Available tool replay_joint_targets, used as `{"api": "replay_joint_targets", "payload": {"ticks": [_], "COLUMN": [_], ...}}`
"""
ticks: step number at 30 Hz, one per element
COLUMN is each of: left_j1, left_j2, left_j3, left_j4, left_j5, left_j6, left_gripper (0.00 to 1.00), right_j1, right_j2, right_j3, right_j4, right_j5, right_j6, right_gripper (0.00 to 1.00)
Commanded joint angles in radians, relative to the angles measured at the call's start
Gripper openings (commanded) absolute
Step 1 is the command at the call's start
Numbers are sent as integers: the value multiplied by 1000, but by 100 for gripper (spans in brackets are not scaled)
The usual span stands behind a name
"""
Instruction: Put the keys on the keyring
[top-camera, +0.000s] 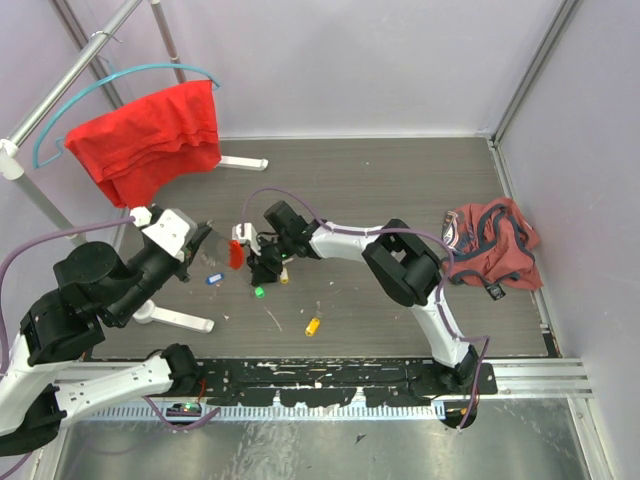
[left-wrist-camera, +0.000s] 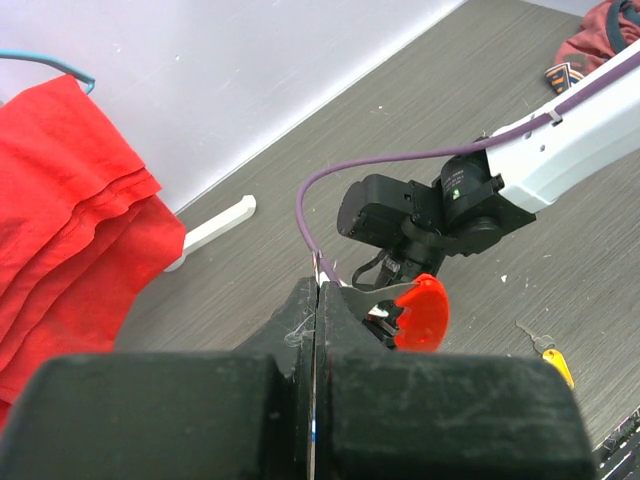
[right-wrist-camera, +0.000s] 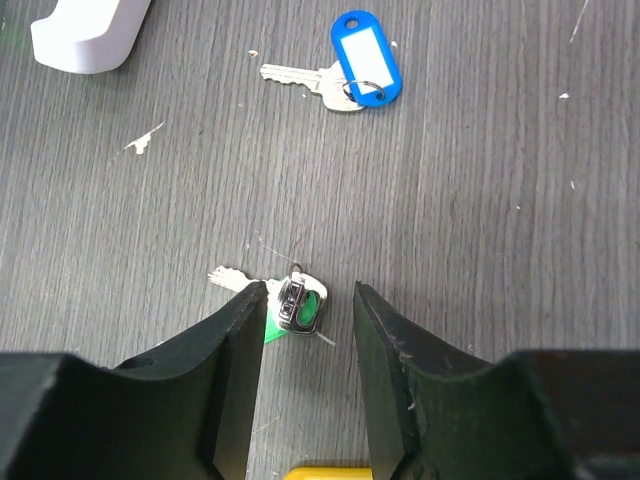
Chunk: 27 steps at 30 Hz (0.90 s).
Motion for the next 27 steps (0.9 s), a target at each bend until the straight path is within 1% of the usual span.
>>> {"api": "replay_joint_targets", "payload": {"ticks": [1,6,12,17,22,27], "left_j1": [2,1,1,1,1,1], "left_j2": [0,0,-3,-1,-3,-6], "left_j3": [10,9,8,6,3,1], "left_j4": [27,26,30,30,32,30], "left_j5": [-8,-10,-8,-8,-8,-11], "left_j6": [15,17,18,18,17,17], "left_gripper": [0,0,0,0,0,0], "right_j1": [11,17,24,24,23,13], "right_j2": [8,19,29,31,21,-13], "right_j3": [54,67,78,85,78,44], "right_j4": [-11,-28,-44,-48,-48,-22], "right_j5": [-18,-25,-30,-37,-44,-33], "right_j6": [-23,-27,-32,-30,-25,-2], "right_gripper": [45,43,32,20,2,1]}}
